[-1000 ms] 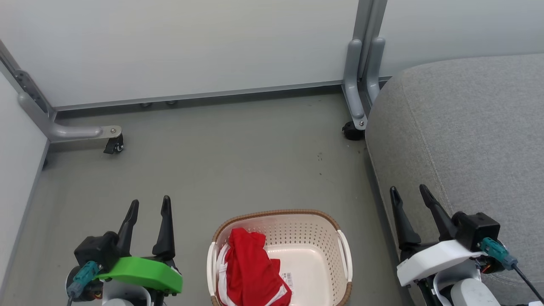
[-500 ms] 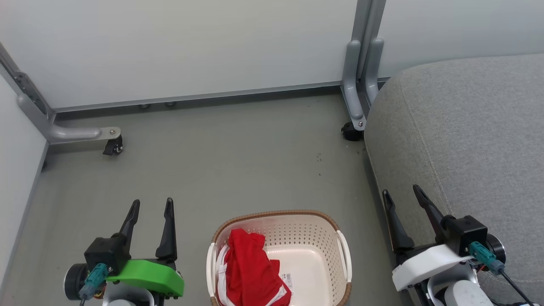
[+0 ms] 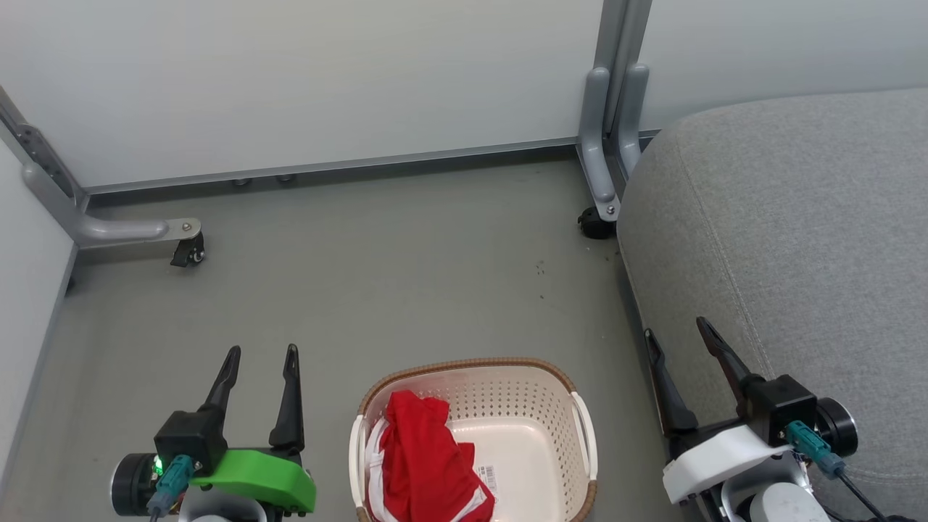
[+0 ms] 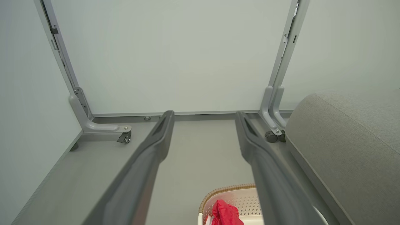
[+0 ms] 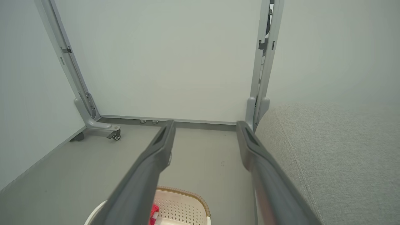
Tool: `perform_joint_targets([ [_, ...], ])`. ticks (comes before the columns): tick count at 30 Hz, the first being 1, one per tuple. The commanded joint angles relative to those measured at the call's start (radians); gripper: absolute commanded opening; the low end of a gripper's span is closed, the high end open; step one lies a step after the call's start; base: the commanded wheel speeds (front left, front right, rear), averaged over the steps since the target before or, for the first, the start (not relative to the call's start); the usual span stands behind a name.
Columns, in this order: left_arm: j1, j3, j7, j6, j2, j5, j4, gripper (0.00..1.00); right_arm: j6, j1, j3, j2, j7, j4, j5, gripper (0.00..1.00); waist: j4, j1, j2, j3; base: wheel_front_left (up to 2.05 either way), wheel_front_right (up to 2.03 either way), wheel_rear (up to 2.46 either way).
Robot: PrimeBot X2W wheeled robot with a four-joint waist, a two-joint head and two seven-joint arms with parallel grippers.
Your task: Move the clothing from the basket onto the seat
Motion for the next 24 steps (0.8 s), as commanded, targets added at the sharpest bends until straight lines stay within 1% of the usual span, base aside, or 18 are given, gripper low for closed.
perform_joint_targets([
  [1, 0.012, 0.0, -0.009, 0.005, 0.001, 0.016, 0.005, 1.0, 0.0, 0.01, 0.004, 0.003, -0.009, 0.0, -0.02, 1.0, 0.0, 0.0, 0.0, 0.0, 0.0, 0.0, 0.0],
  [20, 0.014, 0.004, -0.009, 0.017, 0.001, 0.006, 0.011, 1.0, 0.0, 0.001, 0.0, 0.005, -0.003, 0.003, 0.005, 1.0, -0.009, 0.0, 0.0, 0.001, 0.0, 0.0, 0.0],
  [24, -0.017, -0.023, -0.009, 0.021, 0.001, 0.01, 0.021, 1.0, 0.0, -0.012, -0.003, 0.006, -0.003, -0.007, 0.015, 1.0, -0.016, 0.0, 0.0, 0.02, 0.0, 0.0, 0.0],
])
